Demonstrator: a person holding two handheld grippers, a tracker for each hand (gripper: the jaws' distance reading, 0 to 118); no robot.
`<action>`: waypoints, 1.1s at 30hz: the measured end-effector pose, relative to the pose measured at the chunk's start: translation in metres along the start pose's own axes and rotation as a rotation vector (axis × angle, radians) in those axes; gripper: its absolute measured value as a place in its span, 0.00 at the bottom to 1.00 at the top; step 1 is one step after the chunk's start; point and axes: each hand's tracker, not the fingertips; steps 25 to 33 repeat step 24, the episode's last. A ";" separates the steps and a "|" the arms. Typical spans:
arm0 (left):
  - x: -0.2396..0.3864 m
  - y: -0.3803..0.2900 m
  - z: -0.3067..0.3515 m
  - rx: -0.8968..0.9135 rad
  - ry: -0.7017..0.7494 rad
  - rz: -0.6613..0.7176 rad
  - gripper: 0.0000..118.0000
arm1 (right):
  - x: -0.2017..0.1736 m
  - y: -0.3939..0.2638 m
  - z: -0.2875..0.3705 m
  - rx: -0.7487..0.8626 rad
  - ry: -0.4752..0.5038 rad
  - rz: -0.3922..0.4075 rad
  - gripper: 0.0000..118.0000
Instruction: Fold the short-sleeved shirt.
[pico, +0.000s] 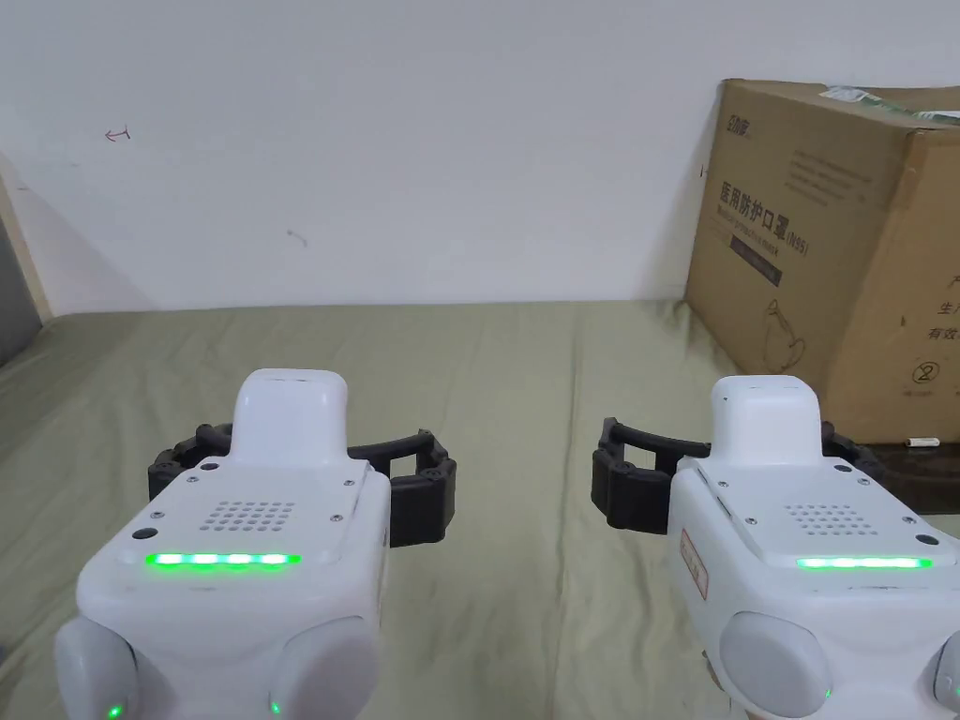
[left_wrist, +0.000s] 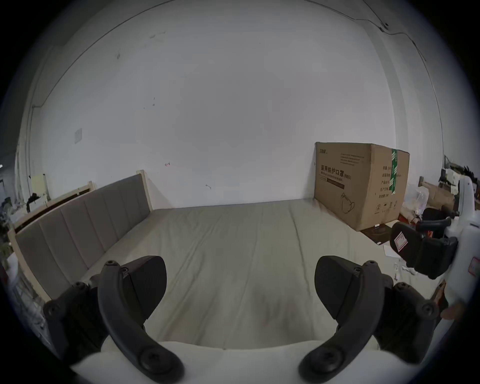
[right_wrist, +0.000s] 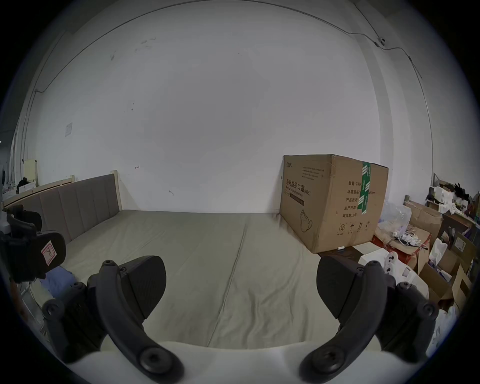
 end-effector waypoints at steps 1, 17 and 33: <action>0.000 0.001 -0.001 -0.006 0.001 0.008 0.98 | 0.000 0.000 0.000 -0.003 -0.002 0.002 0.97; 0.006 -0.001 -0.003 0.011 0.010 -0.031 0.98 | 0.002 -0.001 -0.003 -0.011 -0.002 -0.002 0.97; 0.005 -0.003 -0.007 -0.017 -0.016 0.006 0.98 | 0.002 -0.002 -0.004 -0.018 0.001 -0.004 0.97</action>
